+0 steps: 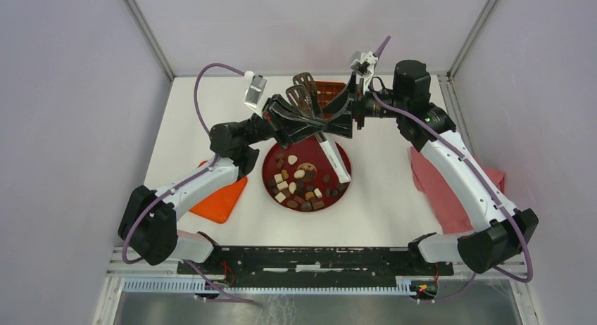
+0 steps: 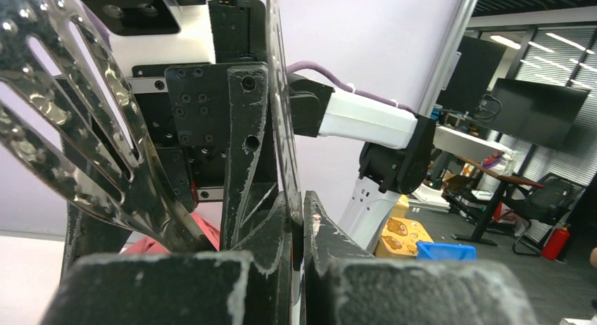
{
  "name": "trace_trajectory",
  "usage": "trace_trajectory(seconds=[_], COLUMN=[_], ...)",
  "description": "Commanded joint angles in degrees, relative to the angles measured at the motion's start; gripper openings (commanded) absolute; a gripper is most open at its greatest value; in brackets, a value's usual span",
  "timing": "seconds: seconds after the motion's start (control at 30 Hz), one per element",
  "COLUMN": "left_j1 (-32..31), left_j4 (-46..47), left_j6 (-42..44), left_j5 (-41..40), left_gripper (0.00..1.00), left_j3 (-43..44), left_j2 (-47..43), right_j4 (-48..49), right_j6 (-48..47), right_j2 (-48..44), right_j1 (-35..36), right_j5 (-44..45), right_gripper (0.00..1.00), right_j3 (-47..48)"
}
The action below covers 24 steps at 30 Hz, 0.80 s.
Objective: Pack the chocolate
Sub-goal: Adjust the clamp.
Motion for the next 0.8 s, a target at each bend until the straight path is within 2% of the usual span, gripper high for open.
trace_trajectory(seconds=[0.0, 0.17, 0.2, 0.27, 0.3, 0.37, 0.47, 0.67, 0.77], left_j1=[-0.63, -1.51, -1.49, -1.51, -1.53, -1.53, -1.83, -4.12, -5.33], left_j4=[-3.34, -12.72, -13.66, -14.31, -14.08, -13.04, -11.7, -10.16, -10.03], left_j6=[4.79, 11.15, 11.89, 12.52, 12.54, 12.05, 11.55, 12.41, 12.92], left_j5=[-3.41, -6.87, -7.08, -6.7, -6.18, -4.98, -3.65, -1.83, -1.24], left_gripper=[0.02, 0.02, 0.02, 0.02, 0.02, 0.02, 0.02, 0.02, 0.02], left_j3=[3.93, 5.17, 5.09, 4.75, 4.63, 4.53, 4.96, 6.05, 6.03], left_j2=[-1.28, -2.85, -3.26, -3.88, -4.12, -4.74, -5.97, -9.36, -10.45], right_j4=[-0.92, -1.13, -1.23, -0.97, -0.78, -0.66, 0.73, 9.6, 10.93], right_j6=[-2.06, -2.17, -2.18, -1.71, -1.42, -0.76, 1.79, 11.99, 13.94], right_j2=[-0.94, 0.67, 0.82, 0.93, 1.07, 1.6, 3.1, 7.69, 10.23], right_j1=[1.84, 4.1, 4.11, 4.07, 3.94, 2.9, 0.1, -6.94, -8.1], right_j5=[6.98, 9.8, 9.86, 9.39, 9.21, 8.77, 7.67, 1.0, -1.18], right_gripper=[0.75, 0.6, 0.54, 0.34, 0.19, 0.01, 0.0, 0.0, 0.0], right_j3=[1.63, 0.67, 1.15, 1.68, 1.78, 1.78, 0.26, -7.07, -8.23])
